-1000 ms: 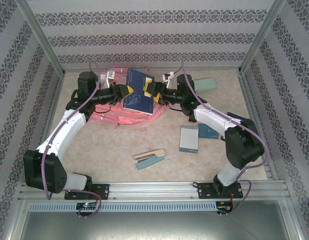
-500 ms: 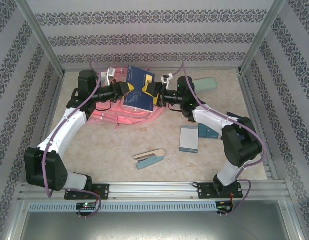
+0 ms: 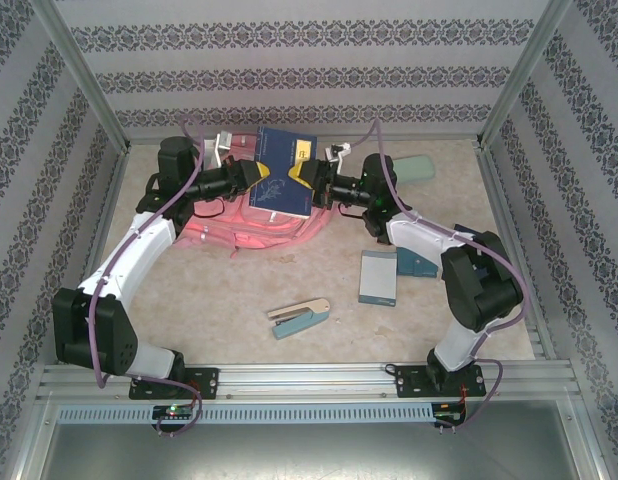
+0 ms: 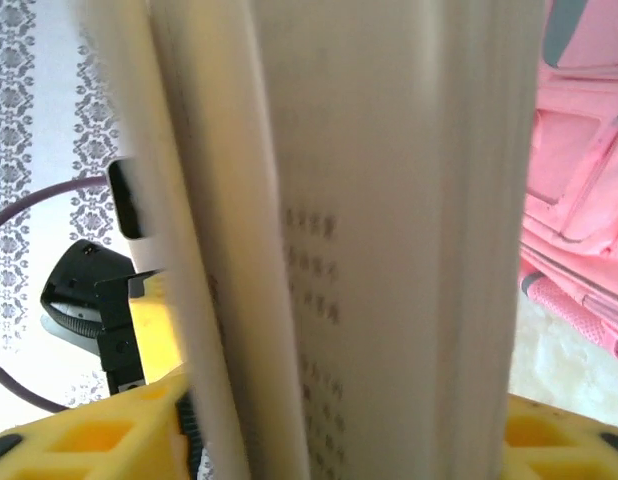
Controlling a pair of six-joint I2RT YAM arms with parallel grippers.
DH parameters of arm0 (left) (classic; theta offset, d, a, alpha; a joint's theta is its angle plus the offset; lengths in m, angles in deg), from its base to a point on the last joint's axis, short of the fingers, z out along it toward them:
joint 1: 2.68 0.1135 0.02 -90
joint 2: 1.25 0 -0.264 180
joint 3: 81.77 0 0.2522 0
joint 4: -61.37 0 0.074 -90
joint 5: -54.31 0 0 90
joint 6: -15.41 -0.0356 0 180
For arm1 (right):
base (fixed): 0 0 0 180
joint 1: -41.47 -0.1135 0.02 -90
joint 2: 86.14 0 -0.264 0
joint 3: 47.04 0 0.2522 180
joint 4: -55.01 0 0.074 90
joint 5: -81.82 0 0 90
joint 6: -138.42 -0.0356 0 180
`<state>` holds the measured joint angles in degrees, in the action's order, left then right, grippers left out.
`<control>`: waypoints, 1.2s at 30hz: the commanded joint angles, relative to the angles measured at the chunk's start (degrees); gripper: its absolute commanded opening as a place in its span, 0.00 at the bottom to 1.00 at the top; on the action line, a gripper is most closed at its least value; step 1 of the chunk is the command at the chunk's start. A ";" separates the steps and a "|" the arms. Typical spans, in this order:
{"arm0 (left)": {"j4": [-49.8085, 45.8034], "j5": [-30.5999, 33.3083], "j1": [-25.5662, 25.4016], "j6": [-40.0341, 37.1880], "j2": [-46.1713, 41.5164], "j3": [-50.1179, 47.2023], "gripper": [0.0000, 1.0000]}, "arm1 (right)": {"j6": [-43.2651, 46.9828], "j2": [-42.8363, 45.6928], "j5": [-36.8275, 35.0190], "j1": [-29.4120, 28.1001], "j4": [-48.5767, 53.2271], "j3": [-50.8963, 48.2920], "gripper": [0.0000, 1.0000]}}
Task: Pack the student bag
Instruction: Pass the book.
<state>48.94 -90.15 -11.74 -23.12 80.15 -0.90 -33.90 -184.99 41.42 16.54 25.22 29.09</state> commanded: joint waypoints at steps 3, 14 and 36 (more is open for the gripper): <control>0.20 -1.23 -0.64 -3.30 0.64 -0.14 0.00 | -2.58 0.35 1.72 1.15 -6.72 -1.45 0.43; -9.25 2.74 -0.62 -9.69 3.08 2.23 0.27 | -0.29 3.43 -0.40 3.84 -4.53 -5.68 0.00; -44.18 54.52 -20.51 -39.49 31.67 32.89 0.46 | 15.46 23.02 -12.01 16.69 22.05 -20.82 0.00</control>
<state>10.64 -44.93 -30.60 -57.15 108.43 28.28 -22.73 -165.49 30.78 32.43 44.67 8.52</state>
